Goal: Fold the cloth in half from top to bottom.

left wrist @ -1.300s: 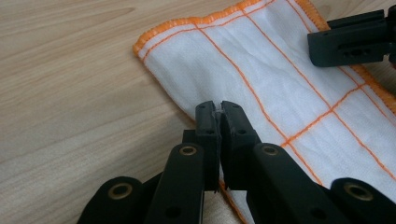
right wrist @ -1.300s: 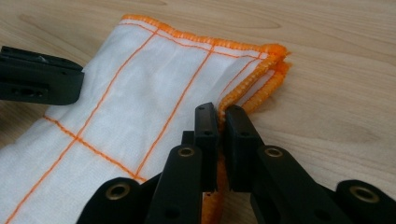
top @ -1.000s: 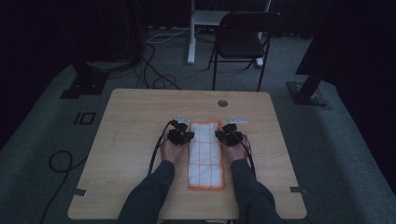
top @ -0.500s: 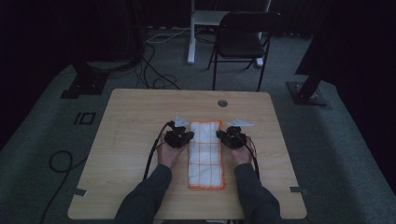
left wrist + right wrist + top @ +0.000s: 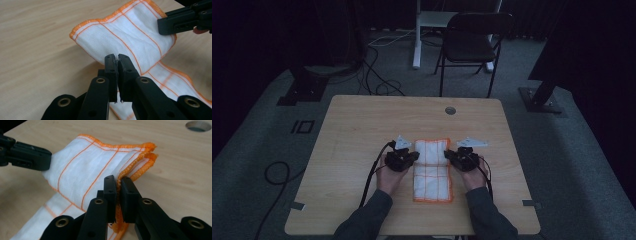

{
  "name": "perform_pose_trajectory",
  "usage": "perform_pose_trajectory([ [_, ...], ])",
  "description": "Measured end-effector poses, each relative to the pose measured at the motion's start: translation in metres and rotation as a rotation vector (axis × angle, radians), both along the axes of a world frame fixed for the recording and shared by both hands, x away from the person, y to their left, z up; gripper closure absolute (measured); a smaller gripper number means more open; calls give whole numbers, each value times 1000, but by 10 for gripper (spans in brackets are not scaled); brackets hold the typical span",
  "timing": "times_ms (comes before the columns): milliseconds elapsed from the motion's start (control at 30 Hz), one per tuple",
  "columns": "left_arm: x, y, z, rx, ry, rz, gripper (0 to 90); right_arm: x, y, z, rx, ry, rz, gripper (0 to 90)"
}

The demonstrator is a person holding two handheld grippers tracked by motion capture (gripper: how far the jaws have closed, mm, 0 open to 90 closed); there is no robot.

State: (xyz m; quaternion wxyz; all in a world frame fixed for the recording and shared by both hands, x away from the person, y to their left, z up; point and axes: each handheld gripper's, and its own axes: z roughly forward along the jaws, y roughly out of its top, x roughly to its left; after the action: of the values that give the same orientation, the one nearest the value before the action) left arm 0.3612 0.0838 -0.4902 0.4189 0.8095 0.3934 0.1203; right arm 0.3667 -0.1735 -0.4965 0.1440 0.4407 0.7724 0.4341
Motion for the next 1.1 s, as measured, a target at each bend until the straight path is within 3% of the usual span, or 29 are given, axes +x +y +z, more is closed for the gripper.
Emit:
perform_pose_trajectory([
  [167,-14,-1,-6,8,20,-17,871,-12,-3,-2,-10,18,11,836],
  [300,-25,-2,-17,28,49,-24,870,-23,-3,-16,-24,69,22,831],
  [433,-31,-3,-26,53,68,-31,867,-28,-2,-25,-34,91,30,821],
  [467,-32,-2,-31,62,84,-32,867,-30,-3,-29,-28,110,32,803],
  [600,-33,-2,-32,57,86,-26,810,-30,-6,-28,-19,115,16,720],
  [767,-31,5,-19,31,44,-20,698,-27,-11,-20,5,84,-11,598],
  [900,-18,12,-8,8,21,17,669,-20,-12,-13,17,69,-41,575],
  [1100,1,12,-10,4,30,62,626,-4,-11,-13,24,81,-76,566],
])
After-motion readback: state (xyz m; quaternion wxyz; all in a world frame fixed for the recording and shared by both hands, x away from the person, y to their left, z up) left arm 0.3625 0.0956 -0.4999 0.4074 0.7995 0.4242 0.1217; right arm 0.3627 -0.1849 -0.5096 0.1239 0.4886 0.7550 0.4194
